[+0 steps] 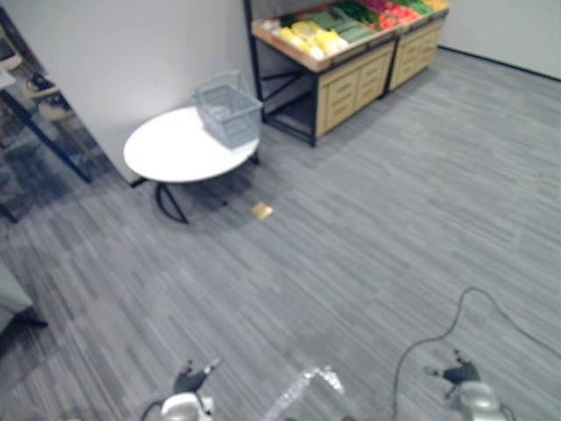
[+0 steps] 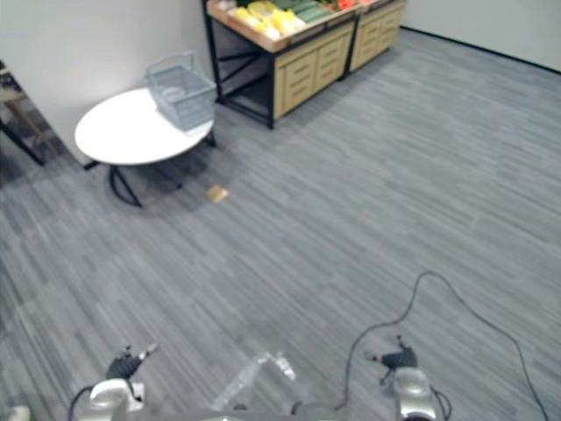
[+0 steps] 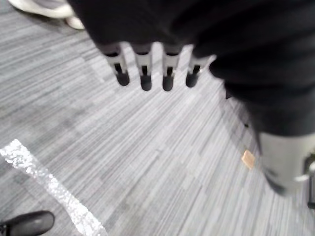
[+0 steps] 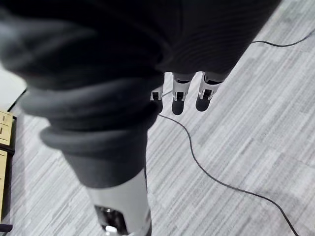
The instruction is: Pick vegetable in the basket
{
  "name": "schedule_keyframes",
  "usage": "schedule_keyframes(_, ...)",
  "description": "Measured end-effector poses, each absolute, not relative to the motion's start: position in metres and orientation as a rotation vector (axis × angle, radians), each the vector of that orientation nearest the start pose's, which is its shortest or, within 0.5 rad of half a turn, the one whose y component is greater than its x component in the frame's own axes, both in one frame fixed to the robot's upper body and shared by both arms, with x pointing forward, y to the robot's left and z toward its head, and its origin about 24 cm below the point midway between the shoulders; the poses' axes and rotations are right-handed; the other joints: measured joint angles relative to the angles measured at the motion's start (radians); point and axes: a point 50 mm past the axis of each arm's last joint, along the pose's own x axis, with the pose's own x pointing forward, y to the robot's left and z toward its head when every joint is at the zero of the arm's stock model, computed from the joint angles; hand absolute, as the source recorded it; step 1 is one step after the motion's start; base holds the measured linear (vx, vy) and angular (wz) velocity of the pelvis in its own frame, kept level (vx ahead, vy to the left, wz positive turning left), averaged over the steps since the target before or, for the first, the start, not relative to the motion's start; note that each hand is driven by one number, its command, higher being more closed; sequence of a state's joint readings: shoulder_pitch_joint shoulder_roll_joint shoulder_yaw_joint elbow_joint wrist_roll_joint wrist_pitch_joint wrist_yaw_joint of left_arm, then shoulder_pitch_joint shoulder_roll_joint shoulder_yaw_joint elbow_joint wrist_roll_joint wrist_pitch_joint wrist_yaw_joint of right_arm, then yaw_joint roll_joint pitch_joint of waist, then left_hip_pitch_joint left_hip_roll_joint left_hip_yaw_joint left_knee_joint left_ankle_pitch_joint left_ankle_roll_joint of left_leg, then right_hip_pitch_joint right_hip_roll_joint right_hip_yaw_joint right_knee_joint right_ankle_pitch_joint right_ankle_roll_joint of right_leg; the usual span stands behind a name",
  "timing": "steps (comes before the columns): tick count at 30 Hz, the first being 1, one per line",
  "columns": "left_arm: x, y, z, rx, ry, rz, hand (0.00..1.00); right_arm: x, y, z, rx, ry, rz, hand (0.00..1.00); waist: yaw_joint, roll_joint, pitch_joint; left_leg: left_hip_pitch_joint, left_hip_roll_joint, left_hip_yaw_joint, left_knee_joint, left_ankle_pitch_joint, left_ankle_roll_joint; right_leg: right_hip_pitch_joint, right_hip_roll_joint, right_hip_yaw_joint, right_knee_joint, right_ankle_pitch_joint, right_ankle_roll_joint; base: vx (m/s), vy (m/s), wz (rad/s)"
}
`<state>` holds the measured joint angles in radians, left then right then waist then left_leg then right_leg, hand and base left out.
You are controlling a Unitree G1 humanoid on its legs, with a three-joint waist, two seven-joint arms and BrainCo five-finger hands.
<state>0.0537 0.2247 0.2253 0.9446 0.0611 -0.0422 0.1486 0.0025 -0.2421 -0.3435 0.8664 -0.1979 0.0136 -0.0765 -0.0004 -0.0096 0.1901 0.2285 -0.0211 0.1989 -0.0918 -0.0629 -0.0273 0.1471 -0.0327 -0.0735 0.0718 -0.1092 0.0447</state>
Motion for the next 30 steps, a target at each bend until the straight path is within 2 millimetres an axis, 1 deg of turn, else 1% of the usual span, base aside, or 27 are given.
schedule_keyframes(2, 0.12, 0.276, -0.128, 0.241, 0.932, 0.432, 0.0, 0.15, -0.298, -0.105, -0.309, 0.855, -0.422, 0.0, -0.002, 0.0, 0.0, 0.0, 0.001, 0.005, 0.005, -0.001, 0.0, -0.008, 0.0, 0.002, 0.02, -0.01, -0.002, -0.07, -0.041, -0.05)
schedule_keyframes(5, 0.114, 0.278, -0.129, 0.244, 0.947, 0.432, 0.0, 0.142, -0.302, -0.106, -0.321, 0.868, -0.429, 0.0, -0.005, 0.004, -0.002, -0.007, 0.004, 0.006, 0.009, -0.003, 0.001, -0.023, 0.001, 0.0, 0.034, -0.016, -0.005, -0.06, -0.036, 0.01)
schedule_keyframes(9, 0.107, 0.277, -0.132, 0.24, 0.97, 0.428, 0.0, 0.14, -0.303, -0.105, -0.326, 0.868, -0.431, 0.0, -0.022, 0.014, -0.008, -0.019, 0.006, 0.005, 0.011, -0.001, 0.004, -0.034, 0.002, -0.003, 0.036, -0.016, -0.005, -0.02, -0.019, 0.01)
schedule_keyframes(20, 0.112, 0.276, -0.131, 0.239, 0.96, 0.419, 0.0, 0.141, -0.302, -0.105, -0.323, 0.873, -0.431, 0.0, -0.025, 0.014, -0.009, -0.04, 0.004, -0.019, 0.006, 0.002, 0.003, -0.046, -0.002, -0.035, 0.039, -0.026, -0.003, 0.02, -0.015, 0.07)
schedule_keyframes(24, 0.114, 0.276, -0.131, 0.238, 0.956, 0.419, 0.0, 0.147, -0.297, -0.106, -0.308, 0.863, -0.426, 0.0, -0.026, 0.011, -0.009, -0.071, 0.004, -0.022, 0.008, 0.002, 0.002, -0.093, -0.006, -0.039, 0.078, -0.048, -0.006, 0.02, -0.021, 0.02)
schedule_keyframes(26, 0.115, 0.276, -0.131, 0.237, 0.956, 0.421, 0.0, 0.146, -0.295, -0.108, -0.3, 0.871, -0.423, 0.0, -0.026, 0.008, -0.007, -0.073, 0.004, -0.02, 0.019, -0.01, -0.014, -0.101, -0.01, -0.039, 0.102, -0.07, -0.007, 0.06, -0.035, 0.03)
schedule_keyframes(27, 0.116, 0.276, -0.13, 0.236, 0.95, 0.427, 0.0, 0.144, -0.292, -0.111, -0.289, 0.886, -0.42, 0.0, -0.026, -0.001, -0.006, -0.107, 0.007, -0.016, 0.089, -0.053, -0.019, -0.114, -0.017, -0.04, 0.134, -0.094, -0.008, 0.06, -0.073, 0.04)
schedule_keyframes(28, 0.118, 0.276, -0.13, 0.231, 0.945, 0.43, 0.0, 0.142, -0.288, -0.115, -0.278, 0.906, -0.414, 0.0, -0.024, -0.006, -0.004, -0.167, 0.027, 0.005, 0.239, -0.129, -0.033, -0.128, -0.019, -0.038, 0.173, -0.134, -0.019, 0.06, -0.081, 0.07)
schedule_keyframes(29, 0.116, 0.276, -0.13, 0.228, 0.948, 0.435, 0.0, 0.141, -0.287, -0.116, -0.277, 0.913, -0.409, 0.0, -0.024, -0.008, -0.001, -0.196, 0.04, 0.021, 0.317, -0.156, -0.041, -0.126, -0.018, -0.039, 0.18, -0.151, -0.023, 0.05, -0.077, 0.12)
schedule_keyframes(30, 0.114, 0.277, -0.131, 0.222, 0.954, 0.442, 0.0, 0.138, -0.285, -0.119, -0.279, 0.93, -0.401, 0.0, -0.026, -0.011, 0.004, -0.256, 0.07, 0.045, 0.477, -0.183, -0.058, -0.111, -0.015, -0.045, 0.183, -0.163, -0.027, 0.07, -0.066, 0.03)
